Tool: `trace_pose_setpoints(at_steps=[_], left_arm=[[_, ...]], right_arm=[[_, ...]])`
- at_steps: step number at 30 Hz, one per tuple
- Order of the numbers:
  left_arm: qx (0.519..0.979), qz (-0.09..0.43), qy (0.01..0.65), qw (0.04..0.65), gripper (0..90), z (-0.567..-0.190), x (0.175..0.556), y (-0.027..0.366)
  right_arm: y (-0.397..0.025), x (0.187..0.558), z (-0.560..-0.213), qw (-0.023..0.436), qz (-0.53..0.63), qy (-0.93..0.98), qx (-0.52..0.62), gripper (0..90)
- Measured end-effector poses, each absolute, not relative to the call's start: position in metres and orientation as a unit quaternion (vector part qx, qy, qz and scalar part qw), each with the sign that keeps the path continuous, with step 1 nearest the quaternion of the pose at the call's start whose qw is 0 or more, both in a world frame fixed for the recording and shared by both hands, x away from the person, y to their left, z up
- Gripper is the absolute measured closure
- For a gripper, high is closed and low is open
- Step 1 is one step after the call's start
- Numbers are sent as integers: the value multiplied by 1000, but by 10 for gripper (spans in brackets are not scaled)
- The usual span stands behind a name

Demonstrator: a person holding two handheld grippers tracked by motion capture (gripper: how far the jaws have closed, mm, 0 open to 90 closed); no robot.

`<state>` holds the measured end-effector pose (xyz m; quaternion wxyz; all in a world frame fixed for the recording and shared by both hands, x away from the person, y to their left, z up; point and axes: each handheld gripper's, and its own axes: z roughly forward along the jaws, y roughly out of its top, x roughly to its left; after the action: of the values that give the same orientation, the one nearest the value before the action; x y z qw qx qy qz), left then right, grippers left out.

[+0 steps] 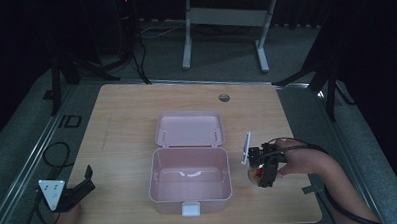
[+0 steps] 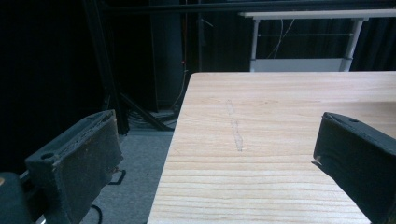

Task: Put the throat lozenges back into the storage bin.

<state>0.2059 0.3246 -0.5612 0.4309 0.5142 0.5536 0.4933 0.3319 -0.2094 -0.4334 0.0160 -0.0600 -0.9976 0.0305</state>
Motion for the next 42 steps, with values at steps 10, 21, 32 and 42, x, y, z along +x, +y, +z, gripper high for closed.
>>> trace_pose_setpoints(at_steps=[10, 21, 32, 42], left_arm=[[513, 492, 555, 432, 12, -561, 207, 326], [512, 490, 555, 434, 12, -561, 207, 326], [514, 489, 556, 433, 12, -561, 207, 327], [512, 489, 558, 432, 12, -561, 206, 327]], right_arm=[[-199, 327, -406, 9, 16, -998, -66, 198], [-170, 317, -378, -6, -6, -998, -55, 198], [-133, 311, -366, -7, -19, -999, -24, 198], [-91, 307, -374, 1, -28, -1000, 15, 198]])
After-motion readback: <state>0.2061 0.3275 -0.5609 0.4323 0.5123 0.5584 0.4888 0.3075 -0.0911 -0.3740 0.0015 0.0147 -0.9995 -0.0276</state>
